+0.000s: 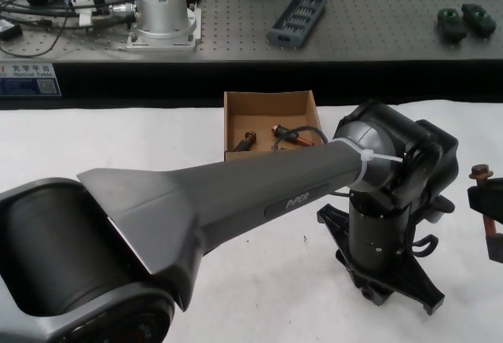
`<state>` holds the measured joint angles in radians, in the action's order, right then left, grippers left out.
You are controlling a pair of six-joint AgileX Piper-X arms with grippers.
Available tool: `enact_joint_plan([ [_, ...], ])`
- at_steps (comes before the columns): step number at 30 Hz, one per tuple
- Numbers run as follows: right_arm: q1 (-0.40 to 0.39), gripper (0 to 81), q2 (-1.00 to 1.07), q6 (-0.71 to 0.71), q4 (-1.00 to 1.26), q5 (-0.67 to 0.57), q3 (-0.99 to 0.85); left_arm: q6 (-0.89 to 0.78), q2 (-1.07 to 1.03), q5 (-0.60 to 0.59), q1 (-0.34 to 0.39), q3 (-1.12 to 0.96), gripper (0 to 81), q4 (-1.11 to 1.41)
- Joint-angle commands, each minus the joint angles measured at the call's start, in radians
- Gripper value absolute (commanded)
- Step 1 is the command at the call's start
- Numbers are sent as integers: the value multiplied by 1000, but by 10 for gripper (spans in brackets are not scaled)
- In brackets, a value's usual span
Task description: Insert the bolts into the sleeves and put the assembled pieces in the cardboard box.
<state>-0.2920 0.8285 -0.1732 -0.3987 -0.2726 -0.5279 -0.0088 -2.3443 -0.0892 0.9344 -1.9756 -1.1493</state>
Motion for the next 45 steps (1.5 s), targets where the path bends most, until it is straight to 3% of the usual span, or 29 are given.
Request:
enact_joint_plan([
  [1, 4, 43, -16, 0, 0, 2, -14, -37, 8, -7, 14, -11, 251, 12],
  [5, 4, 43, -16, 0, 0, 2, -14, -41, 8, -7, 20, -11, 246, 35],
  [15, 4, 43, -16, 0, 0, 2, -14, -42, 8, -4, 20, -11, 67, 7],
  [22, 4, 43, -39, 0, 1, 17, -14, 31, 8, 40, 10, -11, 61, -56],
  [32, 76, 43, -107, 75, 25, -86, -14, 9, 160, -100, -3, 17, 61, 135],
  [39, 129, 43, -93, 128, 100, -160, -70, -39, 382, -112, -74, 391, 61, 351],
  [45, 126, 43, 54, 311, 326, -312, -66, -172, 637, -156, -101, 798, 61, 759],
])
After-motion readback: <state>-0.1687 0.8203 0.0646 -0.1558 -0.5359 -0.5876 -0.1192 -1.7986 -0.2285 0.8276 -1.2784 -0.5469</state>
